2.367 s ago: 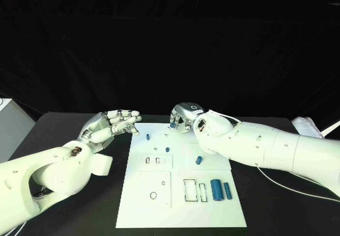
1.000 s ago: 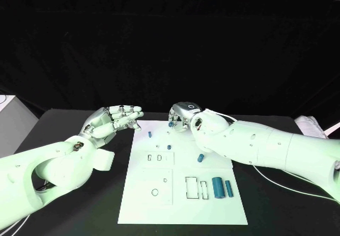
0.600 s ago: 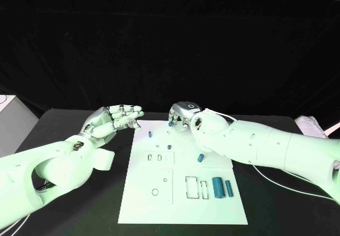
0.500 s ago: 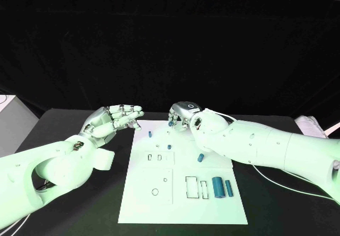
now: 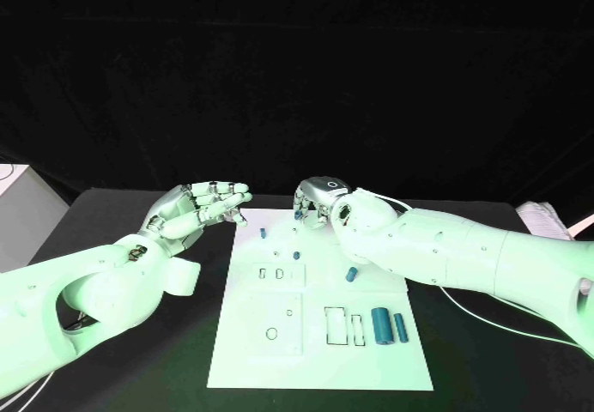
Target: Assemble the parts on the task board
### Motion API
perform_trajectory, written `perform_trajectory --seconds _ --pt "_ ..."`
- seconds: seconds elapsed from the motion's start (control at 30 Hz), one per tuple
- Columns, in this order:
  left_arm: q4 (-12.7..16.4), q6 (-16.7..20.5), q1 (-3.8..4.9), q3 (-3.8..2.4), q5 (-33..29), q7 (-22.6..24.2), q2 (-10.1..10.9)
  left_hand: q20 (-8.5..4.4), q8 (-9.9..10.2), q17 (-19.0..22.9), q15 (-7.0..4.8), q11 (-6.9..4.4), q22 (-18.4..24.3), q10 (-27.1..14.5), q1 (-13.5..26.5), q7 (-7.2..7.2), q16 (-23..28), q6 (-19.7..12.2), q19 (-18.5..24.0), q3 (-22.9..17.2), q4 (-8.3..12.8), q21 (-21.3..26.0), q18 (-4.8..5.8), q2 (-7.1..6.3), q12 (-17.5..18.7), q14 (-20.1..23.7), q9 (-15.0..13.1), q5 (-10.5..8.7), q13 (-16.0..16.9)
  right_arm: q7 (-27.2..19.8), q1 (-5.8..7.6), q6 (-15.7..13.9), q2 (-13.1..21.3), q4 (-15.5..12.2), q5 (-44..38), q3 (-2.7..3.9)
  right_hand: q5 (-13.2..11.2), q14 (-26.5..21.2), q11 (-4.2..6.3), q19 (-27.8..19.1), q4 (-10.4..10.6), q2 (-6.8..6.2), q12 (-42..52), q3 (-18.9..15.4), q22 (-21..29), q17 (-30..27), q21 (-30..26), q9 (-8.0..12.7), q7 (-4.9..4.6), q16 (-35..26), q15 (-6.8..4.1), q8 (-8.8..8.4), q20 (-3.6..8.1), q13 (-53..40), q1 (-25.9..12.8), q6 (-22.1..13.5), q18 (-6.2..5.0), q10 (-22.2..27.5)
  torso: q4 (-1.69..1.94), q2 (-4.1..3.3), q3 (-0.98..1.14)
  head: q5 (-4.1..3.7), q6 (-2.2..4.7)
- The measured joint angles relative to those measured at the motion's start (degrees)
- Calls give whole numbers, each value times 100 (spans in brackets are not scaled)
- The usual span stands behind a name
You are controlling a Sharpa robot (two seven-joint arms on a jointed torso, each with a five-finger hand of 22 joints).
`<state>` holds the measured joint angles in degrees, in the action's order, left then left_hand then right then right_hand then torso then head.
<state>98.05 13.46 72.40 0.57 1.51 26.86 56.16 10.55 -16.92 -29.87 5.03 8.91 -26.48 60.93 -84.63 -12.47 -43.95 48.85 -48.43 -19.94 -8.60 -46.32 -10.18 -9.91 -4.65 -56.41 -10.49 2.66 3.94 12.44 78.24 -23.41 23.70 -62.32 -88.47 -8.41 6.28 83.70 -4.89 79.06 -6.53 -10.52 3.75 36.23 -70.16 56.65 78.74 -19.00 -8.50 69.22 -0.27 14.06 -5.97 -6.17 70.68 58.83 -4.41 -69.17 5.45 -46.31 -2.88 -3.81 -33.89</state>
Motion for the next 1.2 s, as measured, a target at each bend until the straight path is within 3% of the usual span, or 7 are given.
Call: perform_trajectory --seconds 0.9,1.03,1.07,1.13,1.2 --pt "-4 0 2 0 1 -4 1 0 0 1 0 0 2 0 0 0 2 0 0 0 0 0 0 0 0 0 1 0 0 -4 2 79 -5 23 16 -3 -20 -28 -24 -70 31 -28 0 31 135 -132 -98 -23 -37 -73 28 0 -28 10 -16 -37 0 131 10 7 7 -2 -30" --pt "-4 0 2 0 1 -5 1 0 0 1 0 0 2 0 0 0 2 0 0 0 0 0 0 0 0 0 2 0 0 -3 2 74 -5 26 21 -4 -43 -62 -65 -137 32 -110 0 31 225 -191 -170 -22 -66 -113 61 -78 -51 35 -30 -180 1 269 11 8 7 -8 -26" --pt "-4 0 2 0 1 -5 1 0 0 1 0 0 2 0 0 0 2 0 0 0 0 0 0 0 0 0 1 0 -1 -3 2 69 -4 26 26 -4 -43 -91 -86 -218 49 -191 0 13 327 -252 -245 -16 -79 -164 90 -153 -70 57 -54 -304 0 400 12 8 7 -8 -26" --pt "-5 0 2 0 1 -6 2 0 0 1 0 0 2 0 0 0 2 0 0 0 0 0 0 0 0 0 2 0 0 -4 2 59 0 25 32 -4 -31 -108 -106 -300 95 -213 0 -50 465 -355 -355 -5 -92 -239 107 -245 -91 81 -57 -446 1 561 14 8 7 -9 -25" --pt "-8 0 2 0 1 -6 3 0 0 1 0 0 2 0 0 0 2 0 0 0 0 0 0 0 0 0 2 0 0 -10 2 40 22 9 43 -4 -16 -131 -116 -408 114 -261 0 -224 656 -531 -509 -4 -98 -363 131 -346 -105 110 -9 -595 -89 742 14 9 7 -9 -25"
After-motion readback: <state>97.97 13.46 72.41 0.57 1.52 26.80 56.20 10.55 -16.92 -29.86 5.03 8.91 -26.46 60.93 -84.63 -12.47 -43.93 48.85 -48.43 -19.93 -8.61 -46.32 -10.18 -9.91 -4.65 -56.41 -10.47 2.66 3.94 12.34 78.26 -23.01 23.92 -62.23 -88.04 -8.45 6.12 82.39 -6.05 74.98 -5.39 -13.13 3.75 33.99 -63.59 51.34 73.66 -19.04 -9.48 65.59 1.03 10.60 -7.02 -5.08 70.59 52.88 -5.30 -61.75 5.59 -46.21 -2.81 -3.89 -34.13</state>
